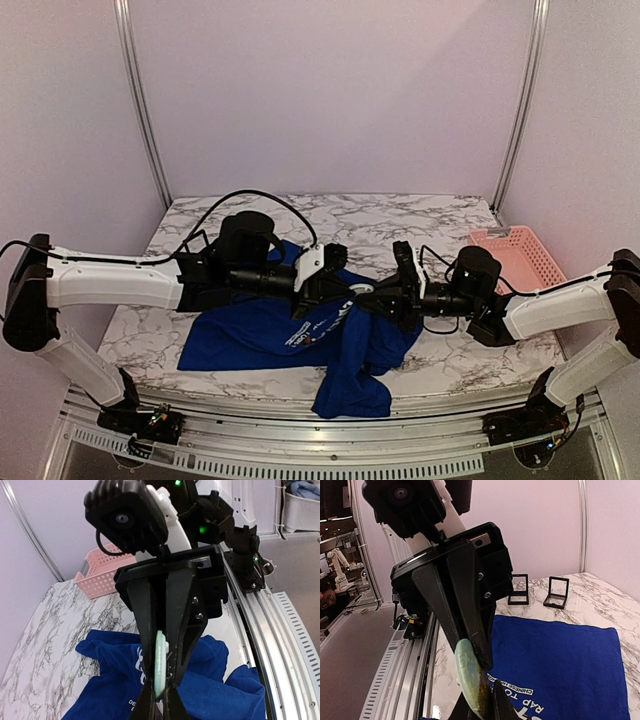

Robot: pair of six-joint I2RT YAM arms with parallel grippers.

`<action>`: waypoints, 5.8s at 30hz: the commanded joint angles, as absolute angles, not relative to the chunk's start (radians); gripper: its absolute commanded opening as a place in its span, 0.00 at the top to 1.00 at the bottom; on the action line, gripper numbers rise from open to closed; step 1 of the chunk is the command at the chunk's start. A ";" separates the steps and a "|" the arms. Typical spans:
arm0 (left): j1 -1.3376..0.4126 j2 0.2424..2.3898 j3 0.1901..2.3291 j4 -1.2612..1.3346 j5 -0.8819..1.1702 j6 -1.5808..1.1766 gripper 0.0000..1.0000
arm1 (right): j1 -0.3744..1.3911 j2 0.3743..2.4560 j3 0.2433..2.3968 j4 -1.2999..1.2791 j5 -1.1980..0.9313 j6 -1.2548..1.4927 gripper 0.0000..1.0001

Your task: Pin the brooch onto the clothing

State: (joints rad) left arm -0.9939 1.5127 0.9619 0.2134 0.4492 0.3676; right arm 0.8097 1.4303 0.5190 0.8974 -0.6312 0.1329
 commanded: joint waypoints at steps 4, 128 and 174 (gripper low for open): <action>-1.048 1.478 0.914 0.138 0.407 0.526 1.00 | 0.762 1.441 0.544 0.954 -0.632 0.224 0.97; -1.045 1.461 0.871 0.225 0.441 0.489 1.00 | 0.751 1.521 0.554 0.894 -0.546 0.221 0.87; -1.092 1.444 0.684 0.120 0.365 1.240 0.44 | 0.564 1.383 0.714 -0.005 0.035 0.468 0.38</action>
State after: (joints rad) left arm -1.0588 1.4849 0.6960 0.2142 0.3656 1.0420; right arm 0.6064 1.2953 0.6132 0.4164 -0.3149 0.2741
